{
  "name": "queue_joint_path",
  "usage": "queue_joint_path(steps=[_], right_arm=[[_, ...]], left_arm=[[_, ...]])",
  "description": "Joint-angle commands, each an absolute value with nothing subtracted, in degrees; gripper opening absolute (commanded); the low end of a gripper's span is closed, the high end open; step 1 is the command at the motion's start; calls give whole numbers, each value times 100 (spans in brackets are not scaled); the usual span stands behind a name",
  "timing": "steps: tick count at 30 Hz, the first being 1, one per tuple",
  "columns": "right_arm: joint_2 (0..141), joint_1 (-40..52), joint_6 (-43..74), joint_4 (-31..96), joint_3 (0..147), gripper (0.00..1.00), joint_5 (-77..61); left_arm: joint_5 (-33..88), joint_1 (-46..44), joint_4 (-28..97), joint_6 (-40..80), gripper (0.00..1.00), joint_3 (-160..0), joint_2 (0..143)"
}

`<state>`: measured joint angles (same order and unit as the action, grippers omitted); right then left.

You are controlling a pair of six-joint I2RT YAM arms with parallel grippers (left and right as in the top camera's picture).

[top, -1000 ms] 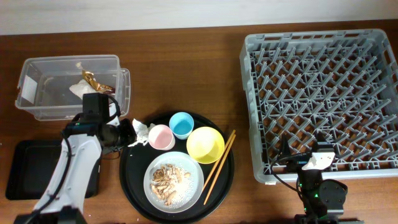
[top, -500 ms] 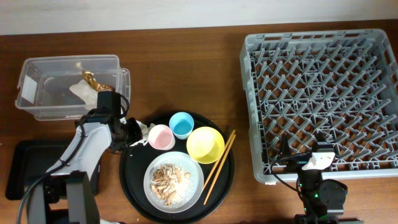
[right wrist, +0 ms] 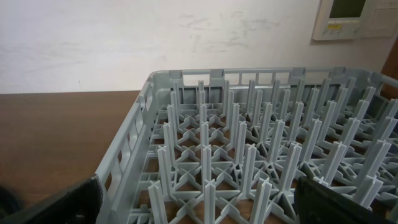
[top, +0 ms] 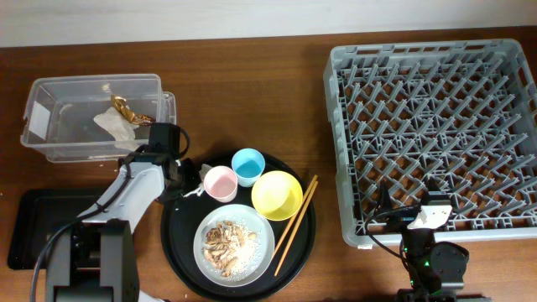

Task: Sort waste into correct bins and load items into the dishwasher rack
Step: 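Reach the left gripper back to the remaining tissue and grasp it, then drop the tissue into the clear bin with the left gripper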

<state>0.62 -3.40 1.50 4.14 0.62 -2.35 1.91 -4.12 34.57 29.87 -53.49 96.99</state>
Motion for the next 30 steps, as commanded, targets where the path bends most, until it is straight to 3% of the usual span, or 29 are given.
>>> queue_joint_path(steps=[1, 6, 17, 21, 26, 30], right_arm=[[21, -379, 172, 447, 32, 99, -187], [21, -379, 172, 447, 32, 99, -187], [21, -379, 172, 447, 32, 99, -187], [21, -379, 172, 447, 32, 99, -187], [21, -379, 172, 447, 32, 99, -187], [21, -379, 172, 447, 32, 99, -187]], left_arm=[[-23, -397, 3474, 3039, 4, -5317, 9760], [32, -397, 3701, 3039, 1, -5380, 9441], [-421, -397, 4143, 3041, 1, -5426, 6617], [-1455, -397, 3168, 3041, 1, -5426, 6276], [-3096, -395, 1358, 3037, 1, -5426, 6842], [-3242, -316, -84, 2630, 1, -5426, 7918]])
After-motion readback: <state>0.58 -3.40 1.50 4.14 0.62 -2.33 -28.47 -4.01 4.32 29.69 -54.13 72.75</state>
